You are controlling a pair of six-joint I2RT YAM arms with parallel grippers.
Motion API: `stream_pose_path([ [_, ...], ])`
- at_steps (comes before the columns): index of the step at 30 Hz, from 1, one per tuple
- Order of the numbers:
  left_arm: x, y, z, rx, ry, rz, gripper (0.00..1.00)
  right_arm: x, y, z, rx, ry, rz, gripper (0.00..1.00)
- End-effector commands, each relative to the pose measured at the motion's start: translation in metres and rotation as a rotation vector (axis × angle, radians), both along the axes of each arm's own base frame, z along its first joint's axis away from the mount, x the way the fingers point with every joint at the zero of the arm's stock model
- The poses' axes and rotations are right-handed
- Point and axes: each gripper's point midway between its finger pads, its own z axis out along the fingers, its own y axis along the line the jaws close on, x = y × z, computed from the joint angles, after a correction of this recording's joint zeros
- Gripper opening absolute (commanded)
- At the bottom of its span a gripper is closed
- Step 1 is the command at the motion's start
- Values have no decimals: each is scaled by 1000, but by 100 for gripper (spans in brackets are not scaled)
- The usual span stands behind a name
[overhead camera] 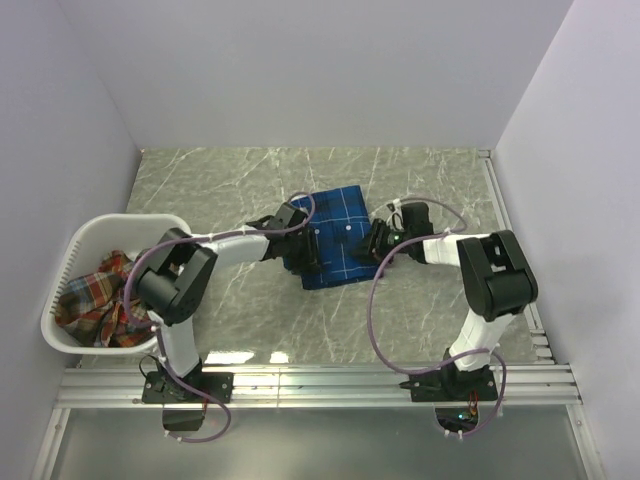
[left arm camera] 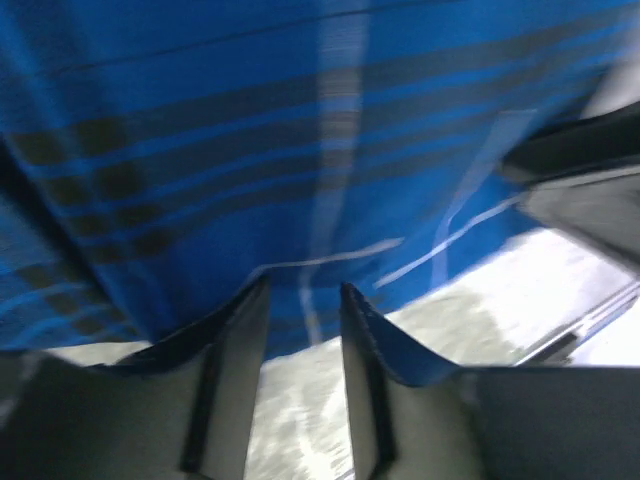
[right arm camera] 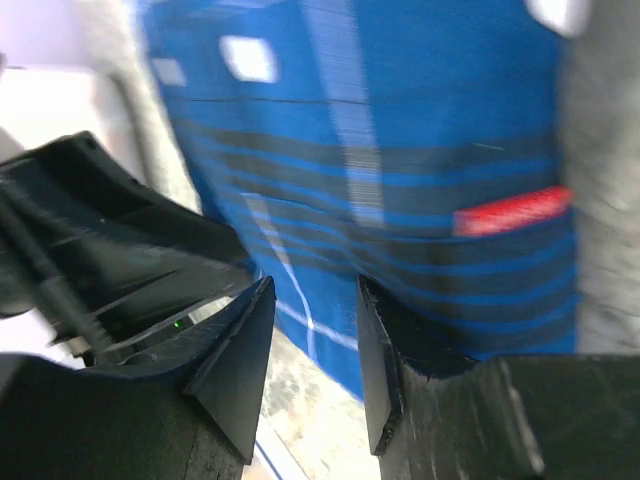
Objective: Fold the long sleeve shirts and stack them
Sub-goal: Fold the shirt
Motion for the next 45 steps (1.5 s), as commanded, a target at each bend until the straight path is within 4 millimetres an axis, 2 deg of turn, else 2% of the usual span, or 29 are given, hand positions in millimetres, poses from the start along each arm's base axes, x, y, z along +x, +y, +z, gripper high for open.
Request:
stream_pose_path([
  [1, -17, 8, -14, 0, 114, -14, 40, -9, 3, -20, 12, 56, 13, 45],
  [3, -30, 24, -31, 24, 173, 3, 36, -17, 0, -30, 5, 94, 8, 45],
  [5, -33, 40, -34, 10, 199, 31, 34, -21, -3, -34, -3, 102, 0, 45],
  [6, -41, 50, -42, 17, 225, 41, 34, -21, -3, -31, -4, 91, 3, 45],
  [8, -38, 62, -37, 17, 210, 56, 34, -19, -3, -25, -5, 83, 7, 45],
  [11, -35, 69, -22, 28, 163, 34, 36, -10, 1, 1, 17, 11, 19, 45],
  [13, -23, 64, -2, 12, 100, 16, 42, 0, 4, 30, 43, -66, 24, 45],
  [14, -15, 63, 13, 0, 52, 20, 45, 12, 7, 49, 54, -120, 23, 45],
  [16, 11, 63, 36, -1, -43, 66, 52, 29, 10, 72, 66, -195, 20, 45],
  [17, 30, 58, 56, -36, -106, 91, 54, 47, 14, 89, 80, -253, 16, 45],
  [19, 54, 57, 73, -85, -162, 135, 54, 66, 20, 102, 111, -281, 0, 46],
  [20, 64, 54, 76, -107, -173, 155, 54, 84, 26, 109, 136, -315, 0, 46],
  [21, 82, 48, 92, -146, -232, 166, 54, 92, 30, 113, 168, -306, -13, 46],
  [22, 90, 45, 95, -162, -242, 169, 53, 100, 33, 115, 190, -311, -17, 46],
  [23, 98, 41, 87, -161, -234, 164, 52, 114, 41, 115, 218, -342, -13, 46],
  [24, 107, 36, 93, -175, -252, 160, 51, 120, 44, 114, 238, -328, -24, 46],
  [25, 107, 30, 90, -188, -239, 142, 50, 130, 49, 117, 250, -344, -23, 46],
  [26, 109, 28, 79, -183, -221, 133, 50, 135, 54, 100, 254, -318, -20, 46],
  [28, 106, 28, 65, -171, -189, 123, 49, 148, 59, 94, 256, -317, -23, 46],
  [29, 102, 29, 54, -162, -164, 115, 49, 152, 61, 74, 243, -286, -32, 46],
  [31, 86, 34, 29, -133, -90, 111, 49, 160, 61, 61, 237, -265, -55, 46],
  [32, 77, 34, 21, -136, -60, 101, 49, 162, 60, 43, 223, -234, -73, 46],
  [33, 60, 39, 3, -123, -5, 101, 49, 165, 57, 35, 217, -215, -91, 46],
  [34, 52, 42, -4, -122, 20, 103, 49, 168, 55, 28, 207, -200, -110, 46],
  [35, 33, 47, -20, -117, 71, 101, 49, 170, 52, 15, 194, -172, -132, 46],
  [37, 17, 54, -31, -105, 112, 111, 49, 173, 44, 3, 193, -124, -186, 46],
  [38, 3, 61, -43, -91, 147, 115, 48, 174, 40, -2, 193, -108, -208, 46],
  [41, -15, 71, -55, -79, 189, 128, 46, 181, 28, -8, 218, -63, -284, 46],
  [45, -23, 77, -58, -80, 210, 130, 46, 194, 12, -5, 210, -74, -334, 46],
])
